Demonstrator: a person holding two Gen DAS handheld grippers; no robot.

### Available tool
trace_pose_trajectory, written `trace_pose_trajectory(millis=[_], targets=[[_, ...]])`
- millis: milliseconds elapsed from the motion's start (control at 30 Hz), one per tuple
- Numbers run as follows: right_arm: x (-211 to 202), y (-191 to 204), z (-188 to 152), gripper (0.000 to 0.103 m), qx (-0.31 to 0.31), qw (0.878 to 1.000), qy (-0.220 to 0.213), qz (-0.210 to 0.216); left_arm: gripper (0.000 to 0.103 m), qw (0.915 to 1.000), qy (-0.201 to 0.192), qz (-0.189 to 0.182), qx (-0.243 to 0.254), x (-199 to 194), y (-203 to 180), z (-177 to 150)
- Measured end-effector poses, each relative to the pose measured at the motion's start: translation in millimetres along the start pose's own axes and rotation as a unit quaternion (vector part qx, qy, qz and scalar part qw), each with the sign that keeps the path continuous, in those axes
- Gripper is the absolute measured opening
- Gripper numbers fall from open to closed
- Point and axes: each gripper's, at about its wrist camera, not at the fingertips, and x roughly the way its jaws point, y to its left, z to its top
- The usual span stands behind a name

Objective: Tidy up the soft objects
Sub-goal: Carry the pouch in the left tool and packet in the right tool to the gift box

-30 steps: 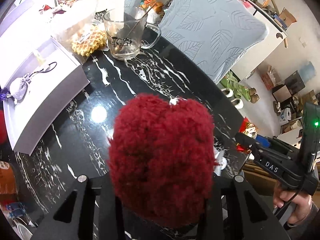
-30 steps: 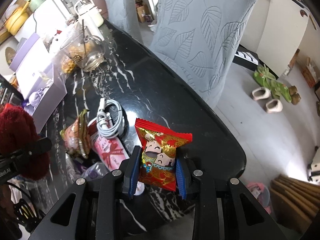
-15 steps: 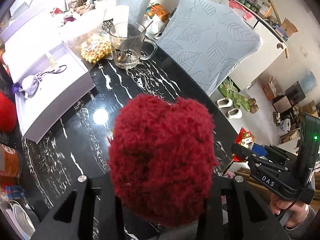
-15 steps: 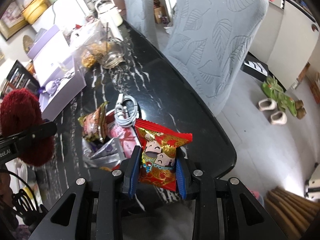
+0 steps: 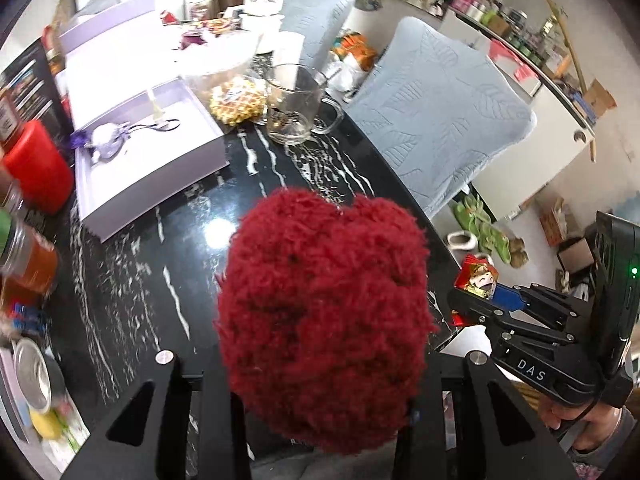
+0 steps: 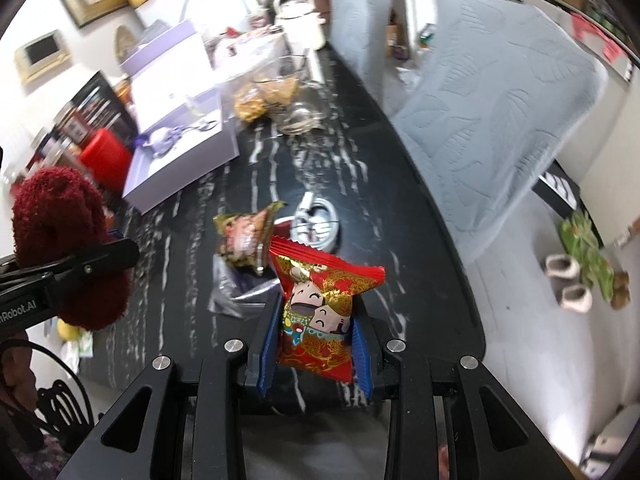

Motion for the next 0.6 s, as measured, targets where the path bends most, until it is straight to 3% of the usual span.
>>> trace_pose_trajectory(millis=[267,600], targets=[[6,28,10,0.031,-0.084,0.995,0.017,0.044,0.034,0.9979,-0.027,0.028,-0.052,-18,8,-16],[16,62,18,0.031,-0.172,0.979,0.039,0.1,0.034,0.9908,-0.042,0.069,-0.109,-30,24,-29]])
